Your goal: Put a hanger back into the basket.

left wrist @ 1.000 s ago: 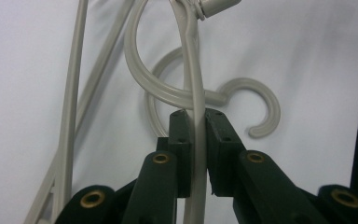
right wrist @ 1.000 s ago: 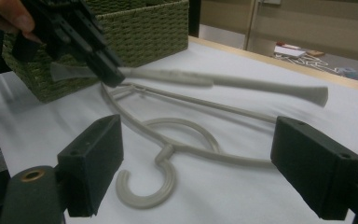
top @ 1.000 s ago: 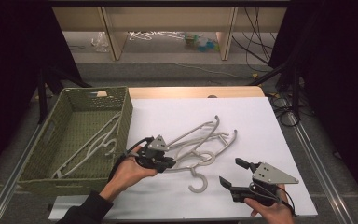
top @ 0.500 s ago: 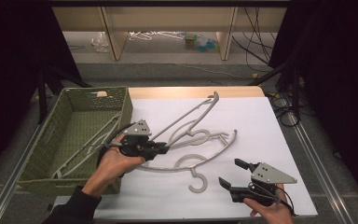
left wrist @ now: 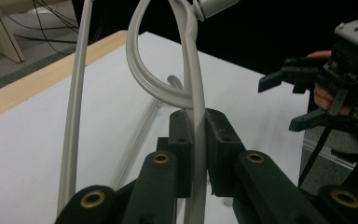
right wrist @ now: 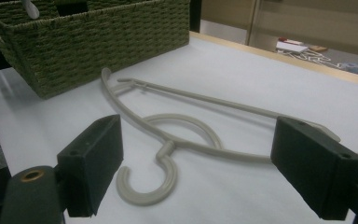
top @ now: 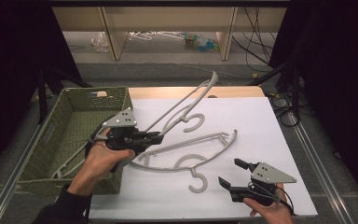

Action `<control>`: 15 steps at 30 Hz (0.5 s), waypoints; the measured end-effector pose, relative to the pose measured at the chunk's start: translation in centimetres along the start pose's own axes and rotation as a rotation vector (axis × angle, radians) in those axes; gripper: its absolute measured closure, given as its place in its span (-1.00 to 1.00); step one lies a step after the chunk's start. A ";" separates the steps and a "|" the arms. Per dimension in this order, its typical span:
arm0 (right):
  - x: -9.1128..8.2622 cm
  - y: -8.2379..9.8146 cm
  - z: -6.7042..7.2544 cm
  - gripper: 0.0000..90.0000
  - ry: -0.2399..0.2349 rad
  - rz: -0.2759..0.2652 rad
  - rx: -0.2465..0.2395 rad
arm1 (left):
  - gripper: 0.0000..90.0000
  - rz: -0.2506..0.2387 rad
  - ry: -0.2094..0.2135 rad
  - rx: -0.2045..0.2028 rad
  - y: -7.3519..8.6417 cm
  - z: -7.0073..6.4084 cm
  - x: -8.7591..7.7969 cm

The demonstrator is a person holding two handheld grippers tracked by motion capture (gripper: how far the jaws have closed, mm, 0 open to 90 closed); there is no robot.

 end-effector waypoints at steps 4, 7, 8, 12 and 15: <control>0.0 0.0 0.0 -0.61 0.000 -0.001 -0.002 | 0.81 -0.015 -0.013 0.006 -0.4 0.3 -0.7; 0.0 0.0 0.0 -0.61 0.003 -0.007 -0.003 | 0.81 -0.023 -0.026 -0.003 -0.3 0.8 -1.4; 0.0 -0.1 0.0 -0.61 0.008 -0.010 -0.002 | 0.81 -0.023 -0.026 -0.003 -0.3 0.8 -1.4; -0.1 -0.1 -0.1 -0.61 0.001 0.004 0.001 | 0.81 -0.036 -0.055 -0.001 -0.2 1.6 -2.7; -0.1 -0.1 -0.1 -0.61 0.005 -0.003 -0.010 | 0.81 -0.039 -0.070 -0.004 0.0 2.0 -3.2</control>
Point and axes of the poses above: each handheld gripper's, and its own axes: x roughly forward along the jaws, y roughly out of its underside, z roughly to its left, the point moved 5 cm from there along x, roughly forward along the jaws, and after that the axes turned 4 degrees about x, right-handed, at the moved point
